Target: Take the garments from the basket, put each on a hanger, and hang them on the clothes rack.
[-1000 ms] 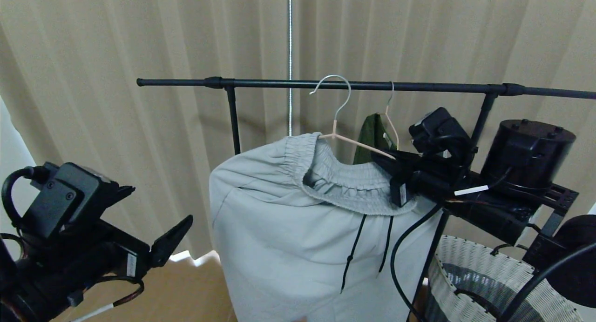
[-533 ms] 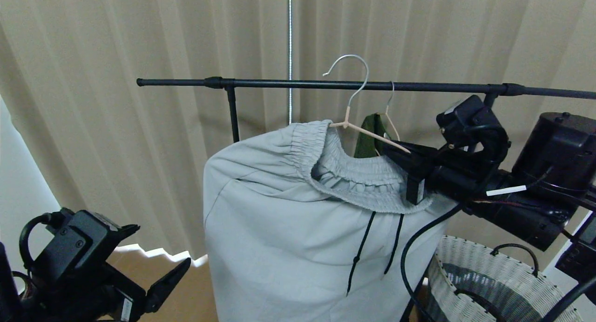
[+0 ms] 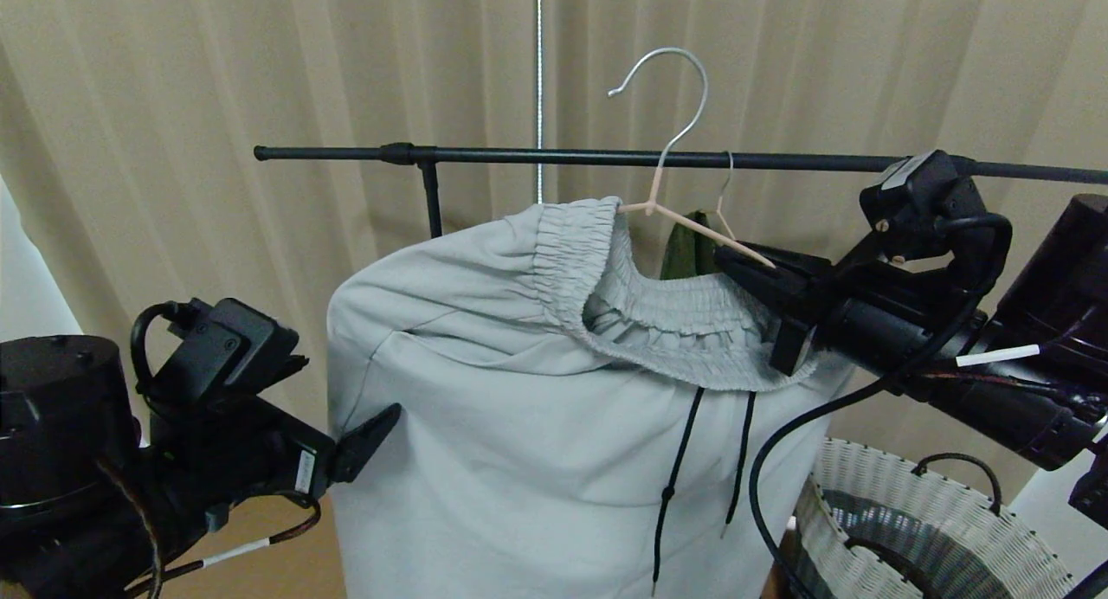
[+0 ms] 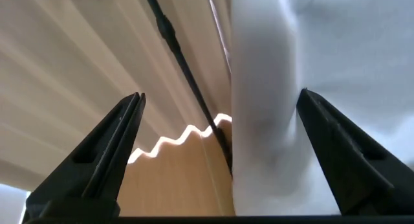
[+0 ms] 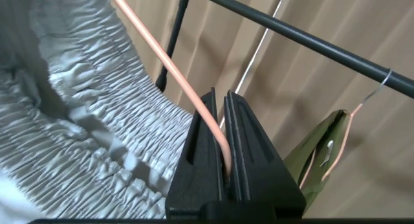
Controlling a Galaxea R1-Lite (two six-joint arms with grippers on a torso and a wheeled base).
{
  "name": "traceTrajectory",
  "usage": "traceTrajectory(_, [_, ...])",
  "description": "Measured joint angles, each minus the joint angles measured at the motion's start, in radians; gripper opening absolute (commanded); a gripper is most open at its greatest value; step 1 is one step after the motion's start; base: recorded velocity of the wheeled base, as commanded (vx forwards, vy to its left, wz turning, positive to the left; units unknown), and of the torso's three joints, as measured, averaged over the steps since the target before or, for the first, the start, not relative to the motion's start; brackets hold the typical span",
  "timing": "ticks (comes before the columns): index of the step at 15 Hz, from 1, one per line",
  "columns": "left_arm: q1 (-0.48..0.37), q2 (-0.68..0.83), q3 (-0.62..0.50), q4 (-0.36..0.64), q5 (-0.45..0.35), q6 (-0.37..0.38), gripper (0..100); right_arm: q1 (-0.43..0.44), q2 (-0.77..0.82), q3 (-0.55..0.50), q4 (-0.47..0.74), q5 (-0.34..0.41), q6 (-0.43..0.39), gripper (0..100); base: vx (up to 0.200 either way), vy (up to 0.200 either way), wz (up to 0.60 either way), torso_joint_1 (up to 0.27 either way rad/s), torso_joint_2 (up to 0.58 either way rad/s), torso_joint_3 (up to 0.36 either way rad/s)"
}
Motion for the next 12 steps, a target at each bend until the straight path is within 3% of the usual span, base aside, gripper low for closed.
traceTrajectory(2, [0.007, 0.02, -0.008, 0.0, 0.0, 0.001, 100, 0.001, -0.002, 0.001, 0.0, 0.0, 0.0, 0, 0.0, 0.0, 0.0, 0.0, 0.0, 0.0])
traceTrajectory(3, [0.007, 0.024, -0.008, 0.0, 0.0, 0.0, 0, 0.001, -0.003, 0.001, 0.0, 0.0, 0.0, 0, 0.0, 0.0, 0.0, 0.0, 0.0, 0.0])
traceTrajectory(12, [0.034, 0.038, 0.015, -0.019, 0.002, 0.006, 0, 0.0, 0.003, -0.01, 0.0, -0.003, -0.004, 0, 0.0, 0.0, 0.0, 0.0, 0.0, 0.0])
